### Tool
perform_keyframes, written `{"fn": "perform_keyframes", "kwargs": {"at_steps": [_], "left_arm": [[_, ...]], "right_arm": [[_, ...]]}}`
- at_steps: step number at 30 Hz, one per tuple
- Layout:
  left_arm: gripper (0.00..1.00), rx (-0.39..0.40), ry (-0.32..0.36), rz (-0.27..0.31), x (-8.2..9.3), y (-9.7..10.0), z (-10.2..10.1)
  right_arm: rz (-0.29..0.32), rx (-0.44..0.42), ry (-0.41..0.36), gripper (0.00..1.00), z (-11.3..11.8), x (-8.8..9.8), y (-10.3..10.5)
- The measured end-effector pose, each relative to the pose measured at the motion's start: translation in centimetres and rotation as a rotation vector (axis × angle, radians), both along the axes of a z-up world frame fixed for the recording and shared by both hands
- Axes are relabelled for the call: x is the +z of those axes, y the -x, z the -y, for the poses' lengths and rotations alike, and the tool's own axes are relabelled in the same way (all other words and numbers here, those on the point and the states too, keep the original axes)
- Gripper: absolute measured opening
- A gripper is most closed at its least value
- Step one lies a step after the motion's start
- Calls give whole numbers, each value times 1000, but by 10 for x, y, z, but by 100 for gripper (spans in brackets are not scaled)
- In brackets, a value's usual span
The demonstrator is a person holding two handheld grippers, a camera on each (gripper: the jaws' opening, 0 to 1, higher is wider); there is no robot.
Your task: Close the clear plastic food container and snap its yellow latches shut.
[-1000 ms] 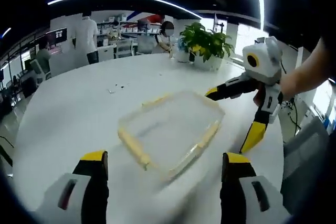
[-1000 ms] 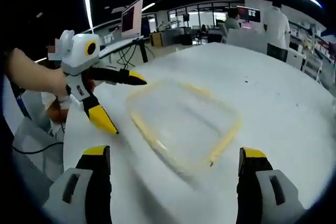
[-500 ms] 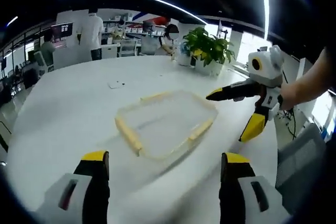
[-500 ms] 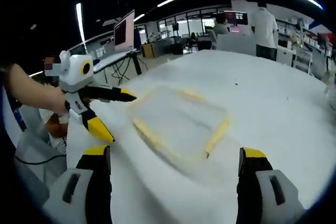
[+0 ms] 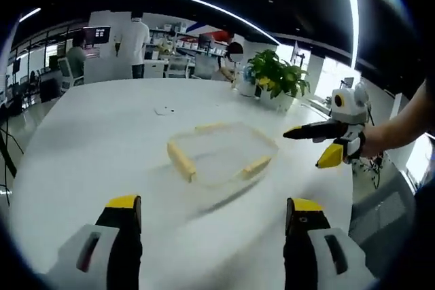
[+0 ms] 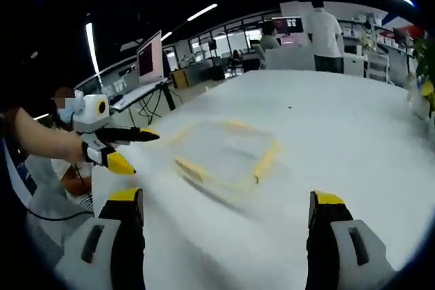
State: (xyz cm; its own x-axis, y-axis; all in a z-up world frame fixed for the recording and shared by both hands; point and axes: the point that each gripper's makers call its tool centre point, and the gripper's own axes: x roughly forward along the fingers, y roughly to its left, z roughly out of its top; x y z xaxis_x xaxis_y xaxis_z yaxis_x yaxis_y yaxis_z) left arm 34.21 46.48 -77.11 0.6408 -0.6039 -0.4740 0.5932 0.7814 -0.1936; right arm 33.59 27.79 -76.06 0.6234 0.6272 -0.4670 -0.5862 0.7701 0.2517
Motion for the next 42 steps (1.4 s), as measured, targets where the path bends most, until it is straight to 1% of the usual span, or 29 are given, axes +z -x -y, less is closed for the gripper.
{"fn": "perform_keyframes", "kwargs": {"at_steps": [4,8,13,16,18,21,23,28,36,40,42], "left_arm": [[84,31,-3,-1,-1,7,-12],[82,56,-7,-7,-4,15,-20],[82,80,8,-7,2,21,-24],[82,94,6,-5,7,24,-28],[82,111,21,-3,11,27,-31],[81,132,21,-5,11,32,-36],[81,145,31,-10,13,38,-38],[81,167,41,-18,15,54,-47],[80,236,109,-42,24,80,-60],[79,254,117,-44,27,95,-65],[78,260,119,-43,29,101,-65]], "right_arm": [[2,-23,-3,98,10,3,7],[-2,-44,-10,98,23,5,16],[-9,-85,-36,97,36,12,28],[-6,-100,-52,96,40,18,34],[-5,-111,-59,95,43,22,39],[-9,-147,-94,95,47,27,45],[-13,-156,-100,95,49,27,49],[-19,-198,-155,94,54,37,61],[-26,-244,-221,93,64,46,82],[-27,-259,-238,93,68,48,93],[-31,-271,-259,93,70,49,98]]}}
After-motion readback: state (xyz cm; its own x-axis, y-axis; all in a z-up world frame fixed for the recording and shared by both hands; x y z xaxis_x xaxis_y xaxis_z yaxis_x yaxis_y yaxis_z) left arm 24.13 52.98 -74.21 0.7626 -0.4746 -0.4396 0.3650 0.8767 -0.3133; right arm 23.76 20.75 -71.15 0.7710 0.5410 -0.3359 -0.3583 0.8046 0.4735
